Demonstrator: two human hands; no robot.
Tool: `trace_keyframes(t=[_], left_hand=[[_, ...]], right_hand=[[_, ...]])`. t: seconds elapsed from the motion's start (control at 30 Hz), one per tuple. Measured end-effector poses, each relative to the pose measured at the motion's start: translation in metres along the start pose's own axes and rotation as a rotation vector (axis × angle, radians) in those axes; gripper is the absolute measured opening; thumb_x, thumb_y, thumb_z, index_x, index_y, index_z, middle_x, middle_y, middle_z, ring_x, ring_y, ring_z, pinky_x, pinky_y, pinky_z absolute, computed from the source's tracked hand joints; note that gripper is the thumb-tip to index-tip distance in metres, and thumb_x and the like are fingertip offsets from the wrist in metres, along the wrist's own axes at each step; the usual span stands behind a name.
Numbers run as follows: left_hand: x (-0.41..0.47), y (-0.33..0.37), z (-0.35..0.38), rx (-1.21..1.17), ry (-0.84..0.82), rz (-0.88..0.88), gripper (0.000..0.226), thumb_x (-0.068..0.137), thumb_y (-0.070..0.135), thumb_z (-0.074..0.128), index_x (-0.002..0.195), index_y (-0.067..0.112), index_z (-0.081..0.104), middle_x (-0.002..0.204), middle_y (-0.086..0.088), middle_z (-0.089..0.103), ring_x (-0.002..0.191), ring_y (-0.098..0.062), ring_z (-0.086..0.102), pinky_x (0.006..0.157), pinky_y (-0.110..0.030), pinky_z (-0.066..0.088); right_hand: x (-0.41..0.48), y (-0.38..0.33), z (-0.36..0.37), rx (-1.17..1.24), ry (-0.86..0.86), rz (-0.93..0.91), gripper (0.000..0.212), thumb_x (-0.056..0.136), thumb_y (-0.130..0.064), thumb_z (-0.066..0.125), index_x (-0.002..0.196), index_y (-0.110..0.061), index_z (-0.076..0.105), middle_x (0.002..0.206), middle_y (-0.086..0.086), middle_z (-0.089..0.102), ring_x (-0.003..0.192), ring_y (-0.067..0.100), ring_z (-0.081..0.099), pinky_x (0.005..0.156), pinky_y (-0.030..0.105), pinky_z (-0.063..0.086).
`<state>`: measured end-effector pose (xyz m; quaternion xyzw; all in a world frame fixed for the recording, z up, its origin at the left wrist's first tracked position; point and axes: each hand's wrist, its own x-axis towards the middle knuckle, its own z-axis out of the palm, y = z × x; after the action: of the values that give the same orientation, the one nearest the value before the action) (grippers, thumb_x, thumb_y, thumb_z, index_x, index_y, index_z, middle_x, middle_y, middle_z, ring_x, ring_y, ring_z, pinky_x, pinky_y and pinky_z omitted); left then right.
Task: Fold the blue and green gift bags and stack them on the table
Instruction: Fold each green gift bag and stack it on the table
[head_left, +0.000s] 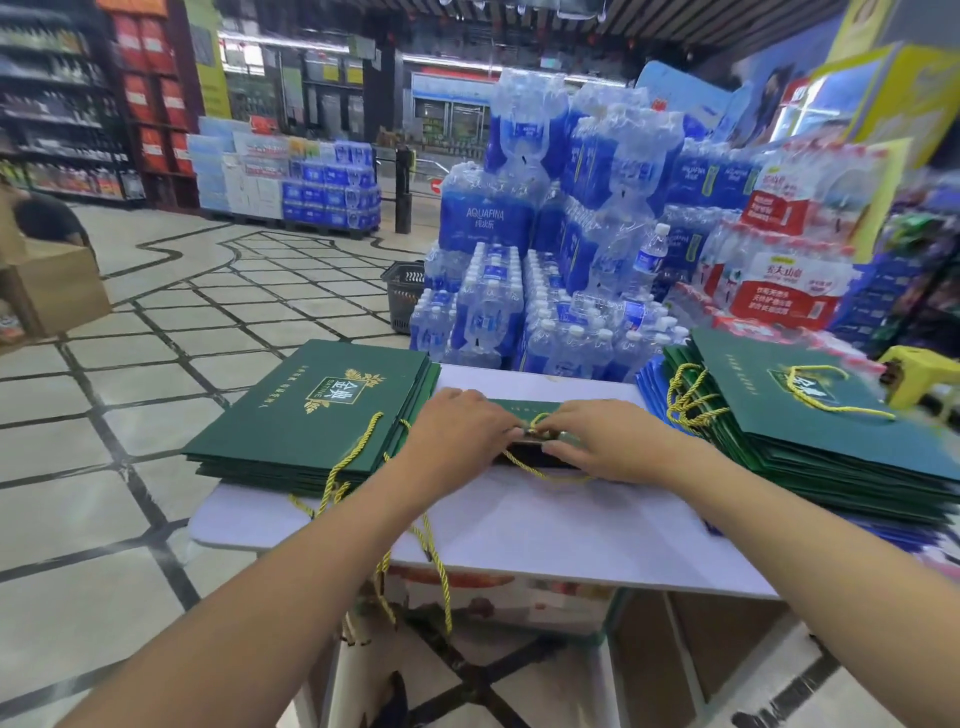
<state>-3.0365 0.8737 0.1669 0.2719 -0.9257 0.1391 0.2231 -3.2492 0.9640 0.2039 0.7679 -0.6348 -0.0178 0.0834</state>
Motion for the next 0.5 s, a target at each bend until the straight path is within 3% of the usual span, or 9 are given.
trace_keyframes(t=[0.1, 0.17, 0.27, 0.37, 0.43, 0.5], left_hand=[[0.007, -0.008, -0.014, -0.163, 0.228, -0.101, 0.029, 0.101, 0.046, 0.052, 0.116, 0.031, 0.073, 0.115, 0.011, 0.073, 0.109, -0.019, 0.067, 0.087, -0.039, 0.05], [0.009, -0.009, -0.028, -0.255, 0.254, -0.21, 0.034, 0.101, 0.047, 0.055, 0.128, 0.03, 0.068, 0.127, 0.009, 0.07, 0.115, -0.02, 0.065, 0.091, -0.041, 0.052], [0.003, -0.003, -0.029, -0.189, -0.104, -0.249, 0.041, 0.105, 0.051, 0.047, 0.141, 0.034, 0.057, 0.141, 0.009, 0.061, 0.123, -0.02, 0.061, 0.095, -0.04, 0.052], [-0.011, 0.004, -0.009, -0.2, -0.413, -0.23, 0.042, 0.105, 0.051, 0.043, 0.142, 0.033, 0.054, 0.144, 0.006, 0.057, 0.13, -0.02, 0.055, 0.098, -0.042, 0.051], [-0.021, 0.008, 0.006, -0.218, -0.496, -0.205, 0.041, 0.103, 0.054, 0.043, 0.134, 0.03, 0.056, 0.135, 0.003, 0.059, 0.126, -0.022, 0.056, 0.092, -0.041, 0.052], [-0.029, 0.011, 0.015, -0.2, -0.482, -0.193, 0.042, 0.101, 0.054, 0.044, 0.134, 0.03, 0.055, 0.131, 0.003, 0.058, 0.123, -0.023, 0.056, 0.09, -0.042, 0.053]], right_hand=[[0.003, 0.003, -0.023, -0.129, 0.168, 0.008, 0.03, 0.105, -0.034, 0.04, 0.12, -0.03, 0.066, 0.112, -0.006, 0.069, 0.101, 0.024, 0.065, 0.079, 0.042, 0.054], [0.002, 0.009, -0.038, -0.115, 0.239, 0.048, 0.03, 0.104, -0.035, 0.043, 0.119, -0.032, 0.069, 0.109, -0.009, 0.073, 0.098, 0.024, 0.068, 0.078, 0.042, 0.056], [-0.002, 0.011, -0.042, -0.085, 0.112, 0.09, 0.031, 0.1, -0.047, 0.046, 0.118, -0.037, 0.07, 0.101, -0.015, 0.075, 0.092, 0.015, 0.069, 0.079, 0.039, 0.058], [-0.006, 0.008, -0.019, 0.106, -0.112, 0.228, 0.038, 0.1, -0.049, 0.051, 0.133, -0.034, 0.063, 0.121, -0.012, 0.07, 0.108, 0.015, 0.064, 0.093, 0.038, 0.054], [-0.009, 0.011, -0.001, 0.142, -0.179, 0.376, 0.043, 0.102, -0.041, 0.049, 0.139, -0.02, 0.057, 0.136, 0.002, 0.063, 0.122, 0.026, 0.058, 0.096, 0.038, 0.049], [-0.012, 0.014, 0.014, 0.152, -0.204, 0.564, 0.039, 0.103, -0.032, 0.046, 0.132, -0.007, 0.055, 0.135, 0.015, 0.061, 0.121, 0.034, 0.057, 0.084, 0.034, 0.045]])
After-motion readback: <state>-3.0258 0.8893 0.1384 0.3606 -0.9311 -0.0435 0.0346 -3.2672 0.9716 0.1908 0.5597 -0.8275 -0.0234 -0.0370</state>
